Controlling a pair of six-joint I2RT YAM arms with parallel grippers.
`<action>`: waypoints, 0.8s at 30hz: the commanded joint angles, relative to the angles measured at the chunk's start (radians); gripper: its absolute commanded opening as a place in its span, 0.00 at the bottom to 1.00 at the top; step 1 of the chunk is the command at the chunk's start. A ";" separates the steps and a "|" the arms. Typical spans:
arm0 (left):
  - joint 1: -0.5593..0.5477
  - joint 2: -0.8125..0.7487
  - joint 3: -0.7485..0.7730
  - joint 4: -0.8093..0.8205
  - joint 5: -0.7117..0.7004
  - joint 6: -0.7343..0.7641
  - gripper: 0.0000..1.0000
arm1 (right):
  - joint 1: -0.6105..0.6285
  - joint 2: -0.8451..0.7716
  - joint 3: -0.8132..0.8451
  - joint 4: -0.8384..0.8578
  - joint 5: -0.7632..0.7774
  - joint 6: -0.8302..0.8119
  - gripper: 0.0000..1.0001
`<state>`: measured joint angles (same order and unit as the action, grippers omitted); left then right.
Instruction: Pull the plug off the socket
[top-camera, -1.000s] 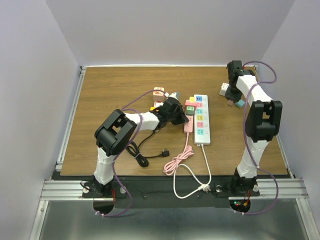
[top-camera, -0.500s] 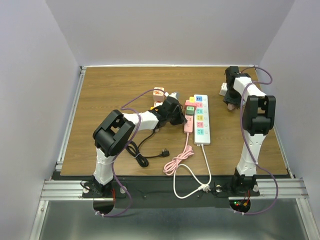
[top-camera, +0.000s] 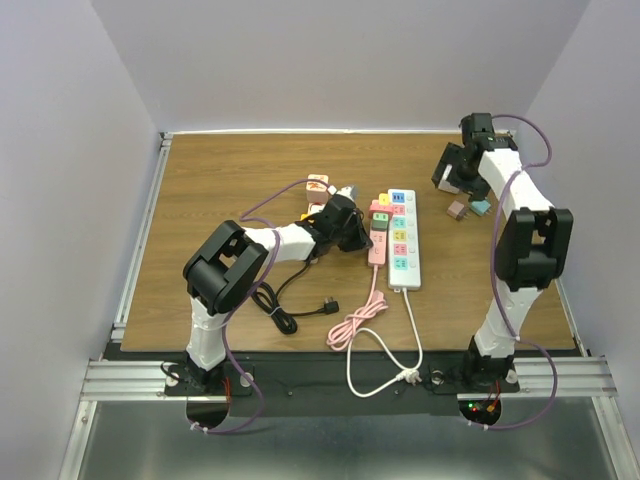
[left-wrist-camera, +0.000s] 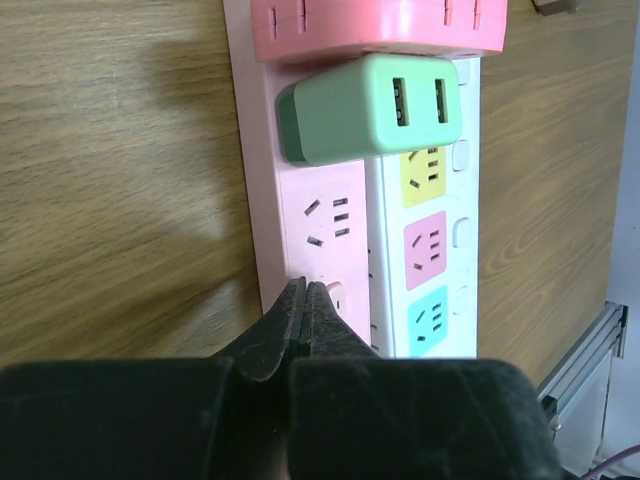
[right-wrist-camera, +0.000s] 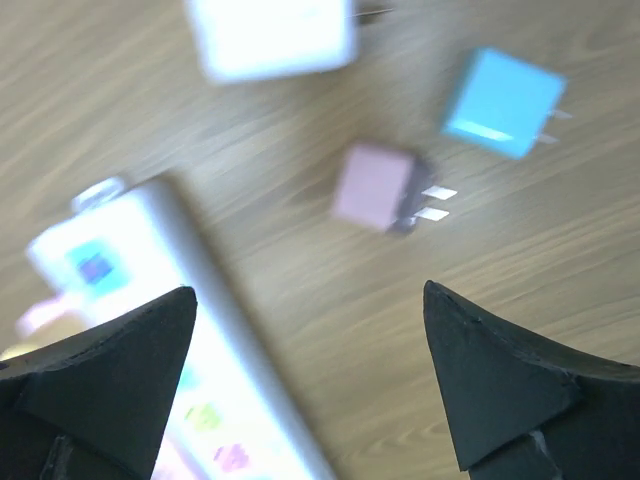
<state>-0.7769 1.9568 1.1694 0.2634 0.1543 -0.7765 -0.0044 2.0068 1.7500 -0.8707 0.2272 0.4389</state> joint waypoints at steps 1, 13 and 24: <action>0.007 -0.022 -0.028 -0.064 -0.007 0.026 0.00 | 0.076 -0.150 -0.049 0.064 -0.259 -0.032 1.00; 0.007 -0.025 -0.024 -0.053 -0.001 0.014 0.00 | 0.276 -0.109 0.003 0.079 -0.345 -0.035 0.98; 0.007 -0.027 -0.017 -0.050 -0.002 0.006 0.00 | 0.337 0.081 0.143 0.075 -0.209 -0.035 0.85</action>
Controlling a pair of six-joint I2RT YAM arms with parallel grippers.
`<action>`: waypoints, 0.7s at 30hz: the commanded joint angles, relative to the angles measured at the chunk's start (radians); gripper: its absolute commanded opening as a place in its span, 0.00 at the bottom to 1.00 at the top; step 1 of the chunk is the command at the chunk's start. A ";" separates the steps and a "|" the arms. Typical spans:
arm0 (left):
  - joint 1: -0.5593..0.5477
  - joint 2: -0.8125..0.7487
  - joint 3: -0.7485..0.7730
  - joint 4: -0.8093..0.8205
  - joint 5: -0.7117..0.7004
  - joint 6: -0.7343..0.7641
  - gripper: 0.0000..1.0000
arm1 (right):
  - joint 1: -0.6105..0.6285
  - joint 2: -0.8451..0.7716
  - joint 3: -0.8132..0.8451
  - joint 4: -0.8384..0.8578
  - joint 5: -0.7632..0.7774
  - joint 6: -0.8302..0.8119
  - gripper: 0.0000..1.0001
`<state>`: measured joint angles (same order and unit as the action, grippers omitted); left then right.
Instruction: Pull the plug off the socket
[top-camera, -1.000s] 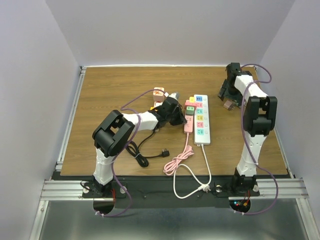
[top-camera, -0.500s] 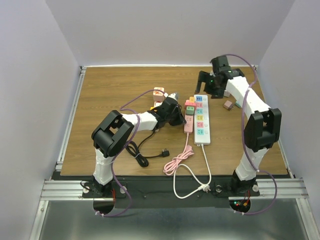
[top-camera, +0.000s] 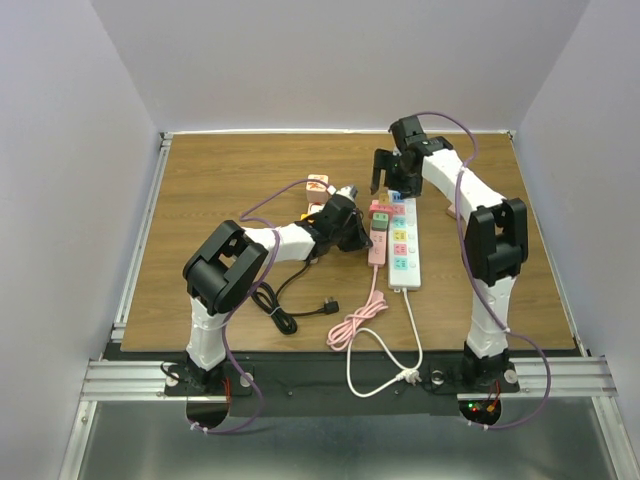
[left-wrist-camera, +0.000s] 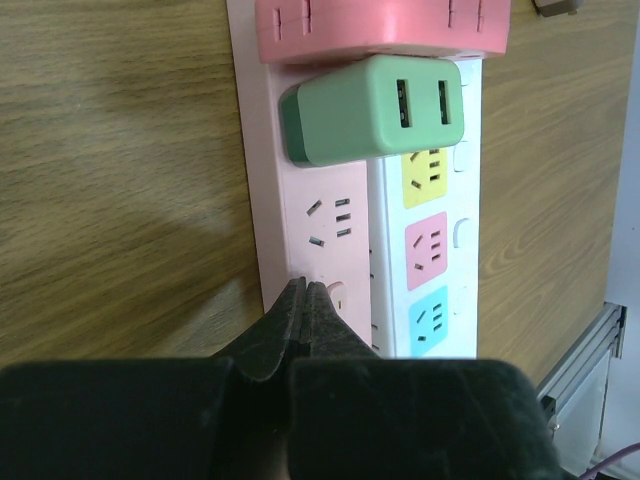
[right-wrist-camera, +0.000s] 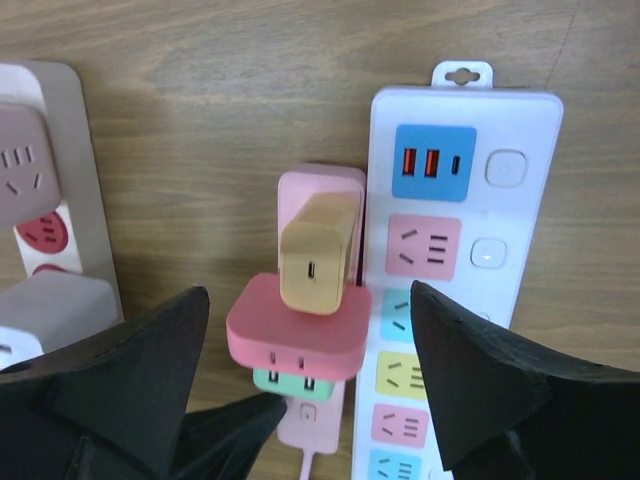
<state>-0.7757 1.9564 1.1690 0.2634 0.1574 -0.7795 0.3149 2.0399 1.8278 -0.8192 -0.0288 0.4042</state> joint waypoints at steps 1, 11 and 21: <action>0.006 -0.025 -0.015 -0.052 -0.005 0.009 0.00 | 0.019 0.057 0.070 0.022 0.043 -0.002 0.82; 0.006 -0.004 0.027 -0.053 0.002 -0.001 0.00 | 0.075 0.149 0.070 0.003 0.067 0.012 0.42; 0.006 -0.001 0.089 -0.006 0.034 -0.029 0.00 | 0.084 0.163 0.077 -0.001 0.035 0.008 0.00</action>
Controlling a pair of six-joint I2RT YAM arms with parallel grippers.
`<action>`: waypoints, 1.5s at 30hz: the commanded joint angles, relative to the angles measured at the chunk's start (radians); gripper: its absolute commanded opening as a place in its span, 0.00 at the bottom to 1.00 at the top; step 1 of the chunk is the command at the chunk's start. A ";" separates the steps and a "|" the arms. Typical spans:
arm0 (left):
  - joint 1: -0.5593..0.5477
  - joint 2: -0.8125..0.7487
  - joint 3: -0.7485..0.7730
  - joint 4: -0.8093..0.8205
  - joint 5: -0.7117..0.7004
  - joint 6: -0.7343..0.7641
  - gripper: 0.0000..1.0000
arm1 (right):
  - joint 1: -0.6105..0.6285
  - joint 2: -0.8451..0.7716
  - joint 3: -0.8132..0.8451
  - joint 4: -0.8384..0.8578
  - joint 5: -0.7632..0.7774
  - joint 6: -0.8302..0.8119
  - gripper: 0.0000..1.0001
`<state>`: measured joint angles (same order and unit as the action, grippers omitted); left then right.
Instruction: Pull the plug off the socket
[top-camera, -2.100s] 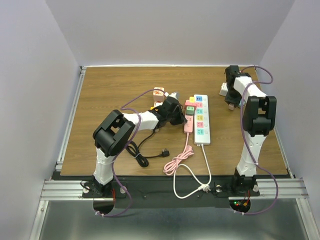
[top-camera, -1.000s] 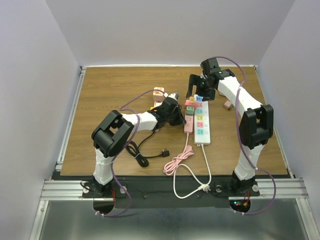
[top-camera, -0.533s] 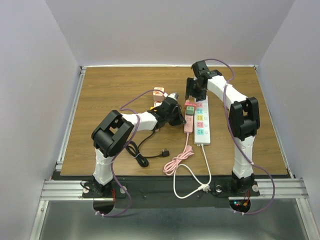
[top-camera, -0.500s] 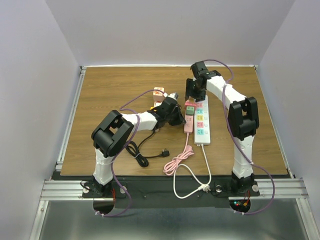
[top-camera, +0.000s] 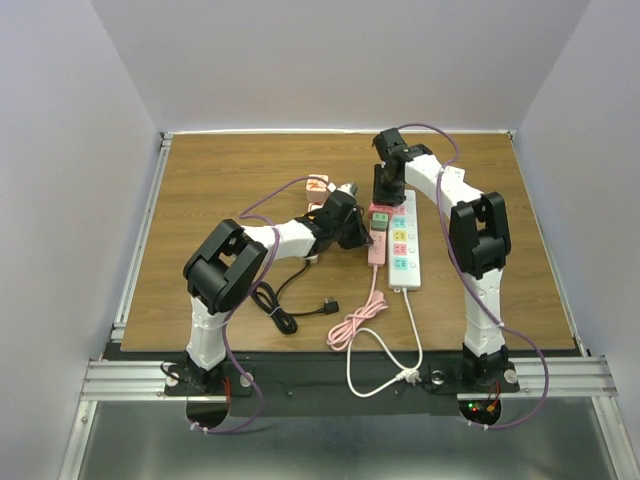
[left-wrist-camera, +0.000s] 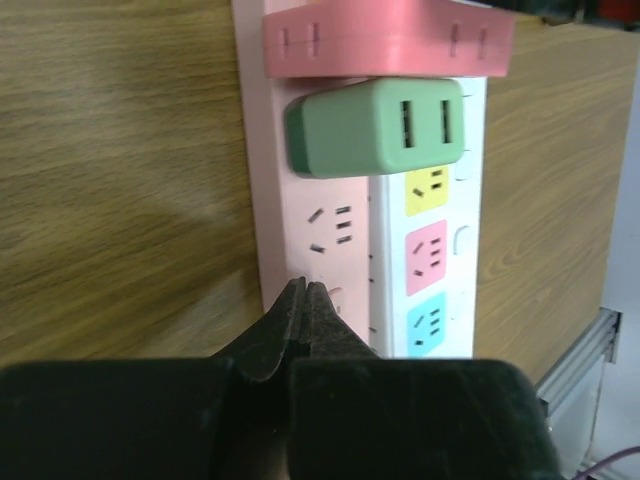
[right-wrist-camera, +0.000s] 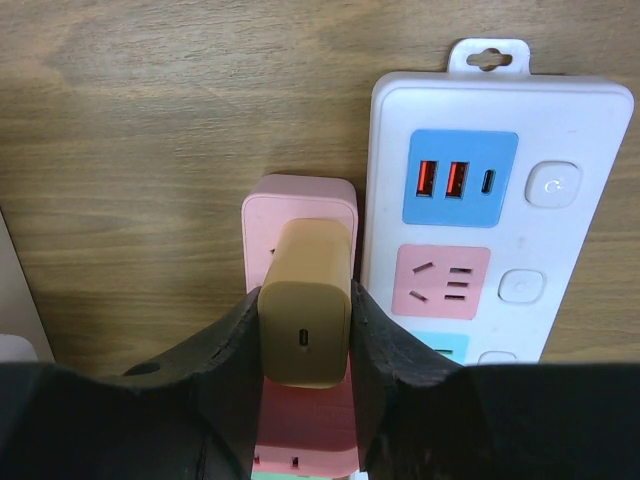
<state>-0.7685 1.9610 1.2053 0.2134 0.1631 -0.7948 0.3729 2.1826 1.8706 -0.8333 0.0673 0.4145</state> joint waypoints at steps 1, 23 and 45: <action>-0.002 -0.002 0.051 0.076 0.038 -0.023 0.00 | 0.027 0.022 0.038 0.013 -0.092 -0.005 0.01; 0.005 0.259 0.082 -0.003 -0.030 -0.070 0.00 | 0.024 0.080 0.372 -0.223 -0.106 -0.048 0.00; 0.080 0.004 -0.010 0.101 0.090 -0.034 0.00 | 0.009 0.189 0.354 -0.263 0.017 -0.095 0.00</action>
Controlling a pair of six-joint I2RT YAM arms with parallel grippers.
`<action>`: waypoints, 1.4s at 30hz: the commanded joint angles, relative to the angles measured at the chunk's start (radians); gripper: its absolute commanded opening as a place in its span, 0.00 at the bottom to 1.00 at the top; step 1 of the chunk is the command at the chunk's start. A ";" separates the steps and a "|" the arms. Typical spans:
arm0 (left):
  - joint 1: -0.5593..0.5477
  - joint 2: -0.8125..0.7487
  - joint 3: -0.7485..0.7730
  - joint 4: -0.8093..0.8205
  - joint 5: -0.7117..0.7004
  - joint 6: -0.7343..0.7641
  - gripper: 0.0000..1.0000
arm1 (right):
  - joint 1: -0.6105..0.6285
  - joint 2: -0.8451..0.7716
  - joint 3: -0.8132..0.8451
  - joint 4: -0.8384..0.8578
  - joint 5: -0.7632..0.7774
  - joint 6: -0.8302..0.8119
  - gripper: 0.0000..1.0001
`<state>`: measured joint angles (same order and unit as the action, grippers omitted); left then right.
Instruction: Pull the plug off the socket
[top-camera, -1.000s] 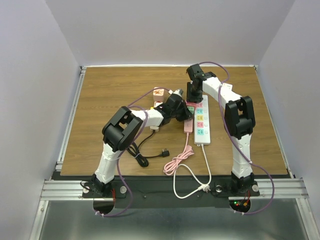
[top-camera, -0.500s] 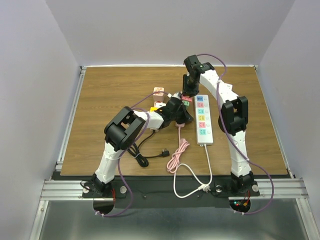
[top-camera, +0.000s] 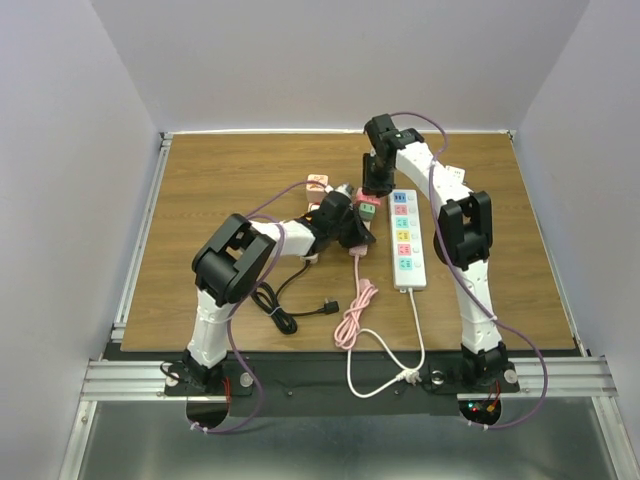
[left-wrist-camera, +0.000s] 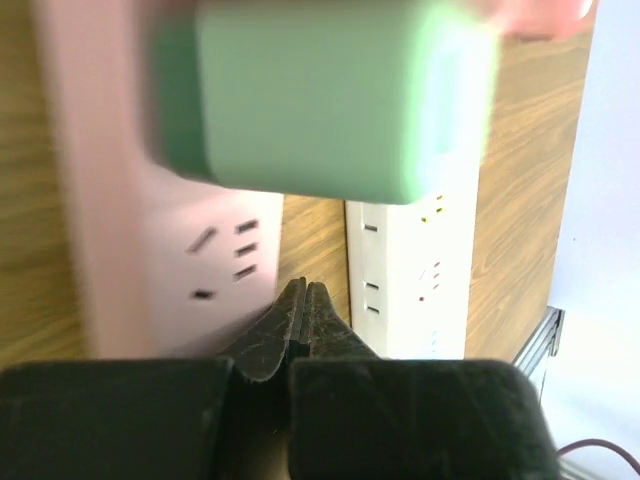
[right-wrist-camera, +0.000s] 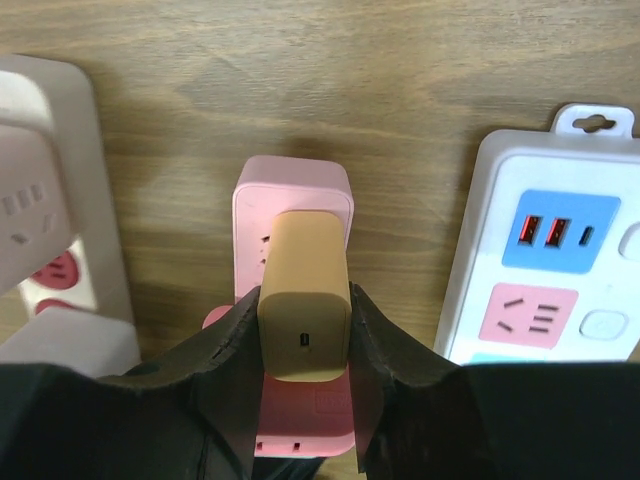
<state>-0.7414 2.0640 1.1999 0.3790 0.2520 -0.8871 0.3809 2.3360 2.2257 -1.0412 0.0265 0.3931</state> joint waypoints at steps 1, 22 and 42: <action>0.057 -0.113 -0.003 -0.068 0.006 0.062 0.00 | 0.001 0.039 -0.006 -0.056 0.062 -0.083 0.00; 0.045 -0.130 -0.007 -0.051 0.058 0.083 0.00 | 0.004 -0.015 -0.153 -0.045 0.001 -0.103 0.01; 0.019 0.061 0.149 -0.348 -0.203 0.171 0.00 | 0.018 -0.265 -0.425 -0.023 0.032 -0.068 0.01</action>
<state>-0.7467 2.0663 1.3621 0.1387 0.1738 -0.7795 0.3809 2.1815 1.8870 -0.9051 0.0536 0.3656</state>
